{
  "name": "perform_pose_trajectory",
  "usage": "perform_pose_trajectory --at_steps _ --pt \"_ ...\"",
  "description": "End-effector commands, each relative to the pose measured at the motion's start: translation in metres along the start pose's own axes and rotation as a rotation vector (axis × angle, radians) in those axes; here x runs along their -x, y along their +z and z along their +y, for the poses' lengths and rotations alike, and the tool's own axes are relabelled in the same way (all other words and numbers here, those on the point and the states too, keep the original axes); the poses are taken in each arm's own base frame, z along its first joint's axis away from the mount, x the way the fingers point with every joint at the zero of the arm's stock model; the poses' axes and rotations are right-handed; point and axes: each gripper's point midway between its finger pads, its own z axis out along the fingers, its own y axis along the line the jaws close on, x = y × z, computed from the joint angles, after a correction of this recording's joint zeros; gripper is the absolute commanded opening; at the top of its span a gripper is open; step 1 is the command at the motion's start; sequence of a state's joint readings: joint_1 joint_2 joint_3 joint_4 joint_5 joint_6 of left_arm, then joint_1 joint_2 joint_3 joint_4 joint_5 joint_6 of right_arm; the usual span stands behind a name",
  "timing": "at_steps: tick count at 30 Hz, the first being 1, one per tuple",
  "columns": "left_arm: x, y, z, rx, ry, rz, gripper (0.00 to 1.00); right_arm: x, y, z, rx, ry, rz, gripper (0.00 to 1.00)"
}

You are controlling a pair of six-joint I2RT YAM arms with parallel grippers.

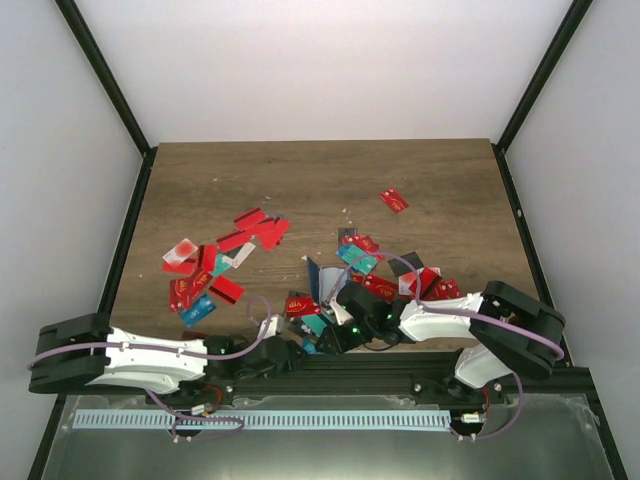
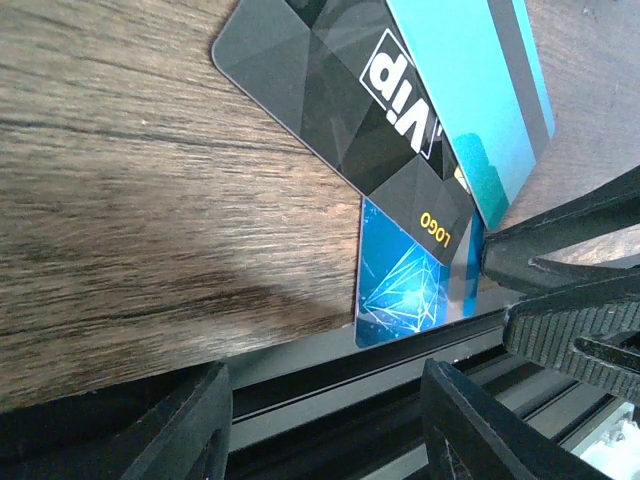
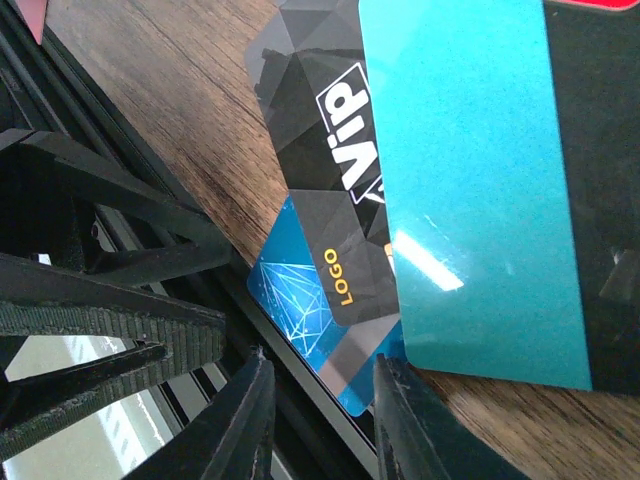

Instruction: Put the credit cards into the card holder

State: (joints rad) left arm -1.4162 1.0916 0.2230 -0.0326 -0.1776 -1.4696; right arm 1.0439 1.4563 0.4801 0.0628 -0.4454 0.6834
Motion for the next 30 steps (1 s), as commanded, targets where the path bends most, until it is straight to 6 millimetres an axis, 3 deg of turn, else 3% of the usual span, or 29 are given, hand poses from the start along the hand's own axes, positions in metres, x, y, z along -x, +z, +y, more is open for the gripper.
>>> perform_pose_trajectory --at_steps 1,8,10,20,30 --pt "-0.003 0.003 0.031 0.067 0.001 -0.003 0.55 -0.019 0.006 -0.019 -0.085 0.04 0.065 0.3" --pt "0.003 0.008 0.023 0.015 -0.033 -0.046 0.55 -0.021 0.007 -0.02 -0.081 0.043 0.074 0.3" --pt "0.005 0.011 0.034 0.028 -0.046 -0.06 0.55 -0.023 0.007 -0.021 -0.079 0.044 0.079 0.3" --pt "0.015 0.022 0.026 -0.017 -0.091 -0.129 0.54 -0.027 0.008 -0.021 -0.078 0.04 0.094 0.3" --pt "0.023 0.024 0.014 -0.054 -0.084 -0.175 0.34 -0.031 0.009 -0.023 -0.076 0.041 0.106 0.3"
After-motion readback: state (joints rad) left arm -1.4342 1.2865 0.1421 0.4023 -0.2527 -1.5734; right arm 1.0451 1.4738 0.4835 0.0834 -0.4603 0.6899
